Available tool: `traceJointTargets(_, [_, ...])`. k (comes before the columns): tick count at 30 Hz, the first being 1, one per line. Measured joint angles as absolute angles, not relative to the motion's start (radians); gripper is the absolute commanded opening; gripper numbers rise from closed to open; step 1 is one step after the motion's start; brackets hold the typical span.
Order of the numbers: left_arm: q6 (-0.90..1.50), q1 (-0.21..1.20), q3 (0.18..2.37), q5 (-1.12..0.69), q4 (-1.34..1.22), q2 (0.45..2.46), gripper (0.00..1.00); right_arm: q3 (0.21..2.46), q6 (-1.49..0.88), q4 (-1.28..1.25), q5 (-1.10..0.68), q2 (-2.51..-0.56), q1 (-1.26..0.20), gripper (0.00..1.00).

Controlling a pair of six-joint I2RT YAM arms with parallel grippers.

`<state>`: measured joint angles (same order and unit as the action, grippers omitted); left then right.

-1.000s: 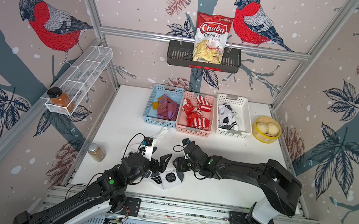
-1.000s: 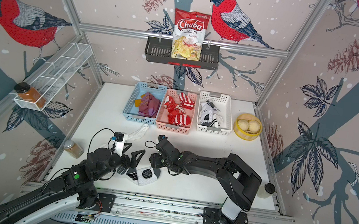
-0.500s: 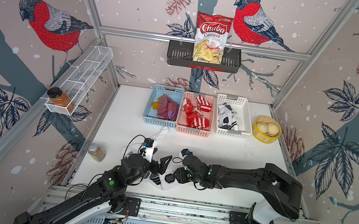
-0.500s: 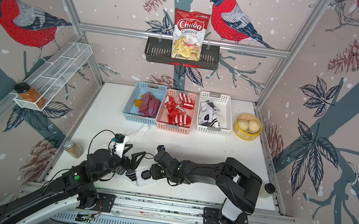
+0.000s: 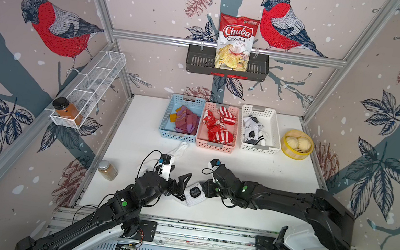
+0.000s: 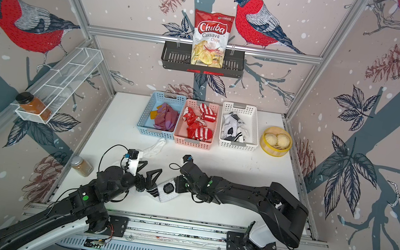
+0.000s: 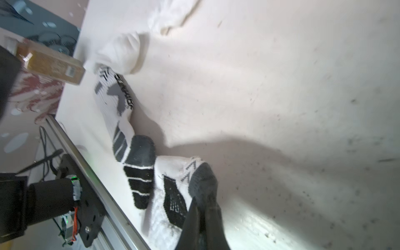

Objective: Sort the socks into the basket by color
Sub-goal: Pick up the sock at the center of the board.

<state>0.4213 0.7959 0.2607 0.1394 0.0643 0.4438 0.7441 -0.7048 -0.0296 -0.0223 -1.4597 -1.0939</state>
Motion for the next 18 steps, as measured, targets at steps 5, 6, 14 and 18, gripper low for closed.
traceJointTargets(5, [0.431, 0.796, 0.271, 0.144, 0.064, 0.444, 0.95, 0.845, -0.646, 0.062, 0.025, -1.349, -1.024, 0.06])
traceJointTargets(6, [0.431, 0.796, 0.273, 0.147, 0.064, 0.445, 0.95, 0.87, -0.625, 0.081, 0.035, -1.326, -1.008, 0.06])
traceJointTargets(14, [0.44, 0.796, 0.281, 0.159, 0.063, 0.46, 0.95, 1.013, -0.517, 0.175, 0.099, -1.208, -0.903, 0.06])
traceJointTargets(18, [0.44, 0.796, 0.281, 0.154, 0.054, 0.476, 0.95, 1.103, -0.467, 0.207, 0.112, -1.187, -0.836, 0.07])
